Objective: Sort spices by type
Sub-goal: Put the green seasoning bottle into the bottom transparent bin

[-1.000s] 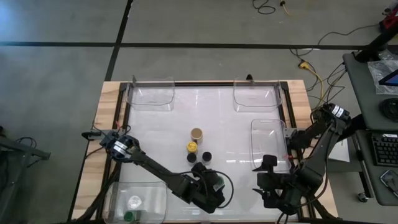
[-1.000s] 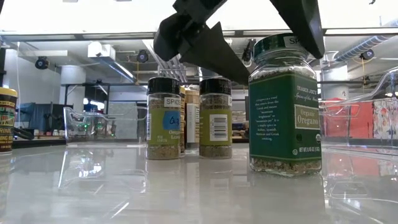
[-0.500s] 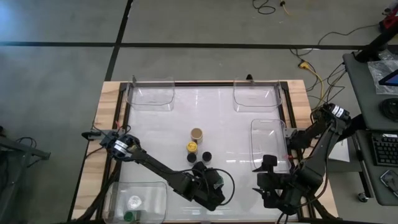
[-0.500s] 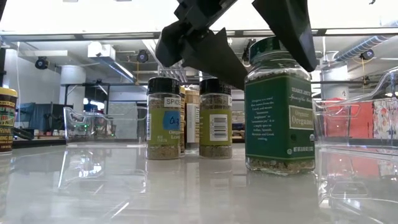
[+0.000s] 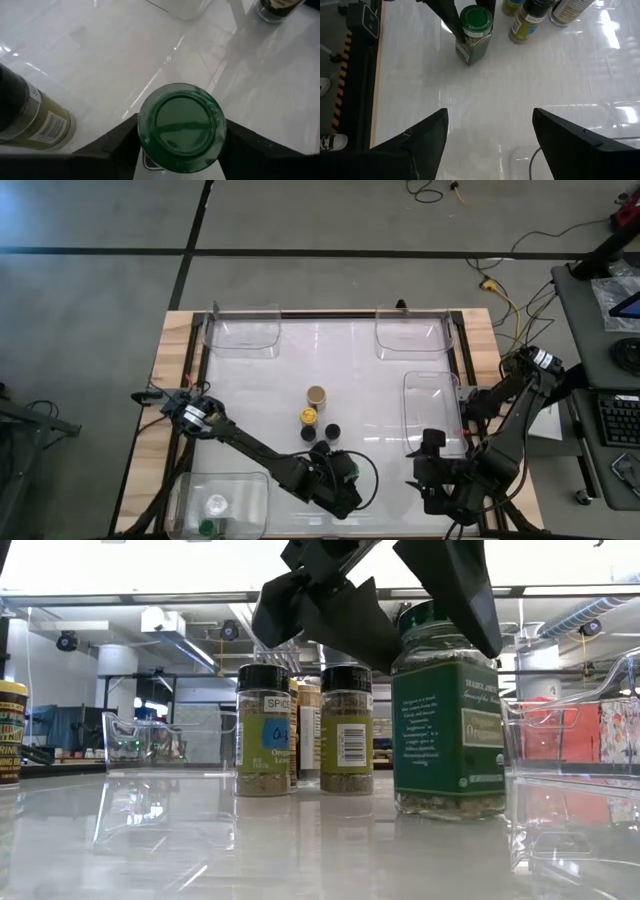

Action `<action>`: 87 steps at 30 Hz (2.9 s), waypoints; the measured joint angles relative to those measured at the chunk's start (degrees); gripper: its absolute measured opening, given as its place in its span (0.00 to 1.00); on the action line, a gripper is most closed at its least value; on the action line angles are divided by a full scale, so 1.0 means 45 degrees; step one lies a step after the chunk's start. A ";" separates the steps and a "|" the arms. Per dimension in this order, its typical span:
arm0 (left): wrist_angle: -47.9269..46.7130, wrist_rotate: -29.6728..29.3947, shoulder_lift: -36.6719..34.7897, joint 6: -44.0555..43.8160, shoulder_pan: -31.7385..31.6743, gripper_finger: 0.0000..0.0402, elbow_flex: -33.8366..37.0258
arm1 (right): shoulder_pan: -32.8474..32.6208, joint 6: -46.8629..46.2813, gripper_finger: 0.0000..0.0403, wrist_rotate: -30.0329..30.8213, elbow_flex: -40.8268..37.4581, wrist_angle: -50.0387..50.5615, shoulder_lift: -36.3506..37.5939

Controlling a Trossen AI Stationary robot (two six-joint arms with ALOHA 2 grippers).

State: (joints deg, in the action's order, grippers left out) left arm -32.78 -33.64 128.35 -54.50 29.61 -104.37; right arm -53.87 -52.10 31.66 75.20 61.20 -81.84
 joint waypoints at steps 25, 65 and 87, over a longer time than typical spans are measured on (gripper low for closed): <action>-0.5813 -0.0073 0.0000 0.1732 0.0845 0.47 -0.6076 | 0.0000 0.0005 0.59 -0.0011 0.0000 -0.0032 0.0000; -1.2693 -0.1645 -0.1898 -0.4003 0.8485 0.46 -0.5880 | 0.1316 0.1338 0.55 0.0719 0.5589 -0.4667 -0.6032; -0.7391 -0.1108 -0.6127 -0.3662 0.9094 0.46 0.2858 | 0.1423 0.0513 0.54 0.0962 0.7315 -0.4355 -0.7436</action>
State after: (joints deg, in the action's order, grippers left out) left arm -66.04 -38.62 100.78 -70.98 70.53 -91.51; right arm -47.46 -49.79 35.99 108.12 41.60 -115.31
